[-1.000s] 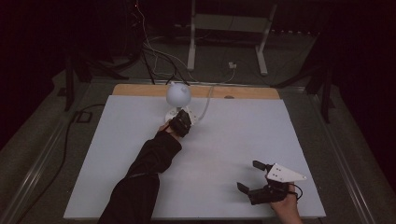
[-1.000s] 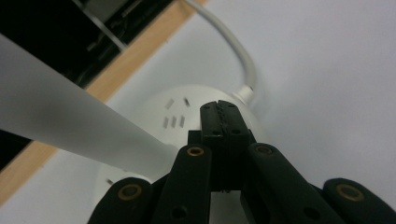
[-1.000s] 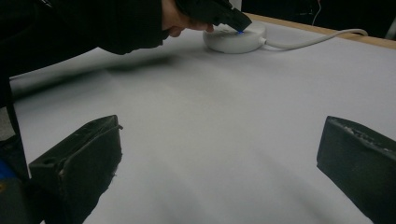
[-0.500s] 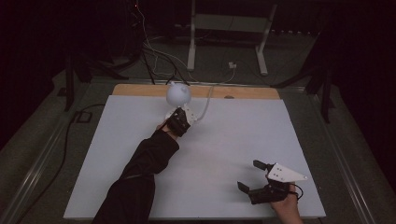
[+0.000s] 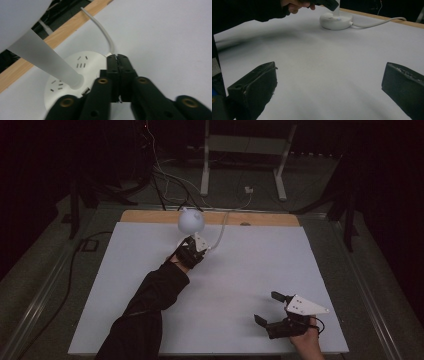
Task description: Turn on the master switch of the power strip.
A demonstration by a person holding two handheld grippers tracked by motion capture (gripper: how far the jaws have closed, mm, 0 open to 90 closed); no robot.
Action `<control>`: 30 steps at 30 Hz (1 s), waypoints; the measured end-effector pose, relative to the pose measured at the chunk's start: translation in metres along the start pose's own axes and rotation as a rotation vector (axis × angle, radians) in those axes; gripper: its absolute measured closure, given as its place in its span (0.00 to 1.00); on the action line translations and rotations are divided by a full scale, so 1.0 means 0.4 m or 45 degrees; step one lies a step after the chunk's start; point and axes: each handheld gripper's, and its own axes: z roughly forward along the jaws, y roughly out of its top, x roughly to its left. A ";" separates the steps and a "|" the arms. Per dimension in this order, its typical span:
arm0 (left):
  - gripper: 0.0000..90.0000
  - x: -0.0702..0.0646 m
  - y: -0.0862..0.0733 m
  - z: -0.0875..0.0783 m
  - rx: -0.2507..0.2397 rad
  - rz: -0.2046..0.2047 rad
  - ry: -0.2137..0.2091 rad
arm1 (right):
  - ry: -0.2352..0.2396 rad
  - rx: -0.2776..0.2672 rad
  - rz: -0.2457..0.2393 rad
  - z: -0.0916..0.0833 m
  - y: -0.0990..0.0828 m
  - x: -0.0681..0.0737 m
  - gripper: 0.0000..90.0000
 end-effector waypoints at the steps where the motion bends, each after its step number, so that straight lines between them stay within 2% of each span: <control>1: 0.92 0.000 -0.001 -0.004 0.002 -0.005 -0.016 | 0.000 0.000 -0.001 0.000 0.000 0.000 0.00; 3: 0.89 0.002 -0.001 -0.012 0.001 -0.026 -0.044 | -0.002 -0.001 -0.001 -0.001 0.001 0.001 0.00; 5: 0.77 0.003 -0.001 -0.021 -0.002 -0.038 -0.062 | -0.002 -0.002 0.001 -0.001 0.001 0.001 0.00; 6: 0.77 0.004 -0.001 -0.026 0.001 -0.054 -0.083 | -0.002 -0.002 0.001 -0.001 0.001 0.001 0.00; 7: 0.73 0.003 -0.001 -0.029 0.004 -0.052 -0.092 | -0.002 -0.001 0.002 -0.001 0.001 0.001 0.00; 8: 0.66 0.000 0.000 -0.037 0.007 -0.055 -0.134 | -0.003 -0.001 0.001 -0.001 0.001 0.001 0.00; 10: 0.60 -0.002 0.001 -0.040 0.013 -0.053 -0.145 | -0.005 -0.001 -0.001 -0.001 0.001 0.001 0.00; 11: 0.60 -0.004 0.001 -0.043 0.025 -0.047 -0.162 | -0.005 -0.001 -0.001 -0.001 0.001 0.001 0.00; 12: 0.52 -0.006 0.002 -0.046 0.024 -0.047 -0.179 | -0.006 -0.003 -0.001 -0.002 0.001 0.001 0.00; 14: 0.48 -0.011 0.004 -0.052 0.046 -0.036 -0.198 | -0.007 -0.003 0.000 -0.002 0.001 0.001 0.00; 18: 0.29 -0.014 0.009 -0.064 0.074 -0.040 -0.238 | -0.007 -0.002 -0.002 -0.001 0.001 0.001 0.00; 20: 0.19 -0.014 0.009 -0.071 0.089 -0.023 -0.290 | -0.006 -0.001 -0.002 -0.001 0.001 0.001 0.00; 22: 0.07 -0.014 0.009 -0.073 0.119 -0.038 -0.368 | -0.007 0.000 -0.001 0.000 0.001 0.001 0.00; 23: 0.03 -0.016 0.008 -0.075 0.121 -0.033 -0.376 | -0.007 0.000 -0.001 0.000 0.001 0.001 0.00; 24: 0.01 -0.017 0.007 -0.078 0.122 -0.031 -0.366 | -0.007 0.001 -0.002 0.000 0.001 0.001 0.00; 30: 0.00 -0.008 -0.002 -0.097 0.095 -0.042 -0.430 | -0.008 0.000 0.000 0.000 0.001 0.001 0.00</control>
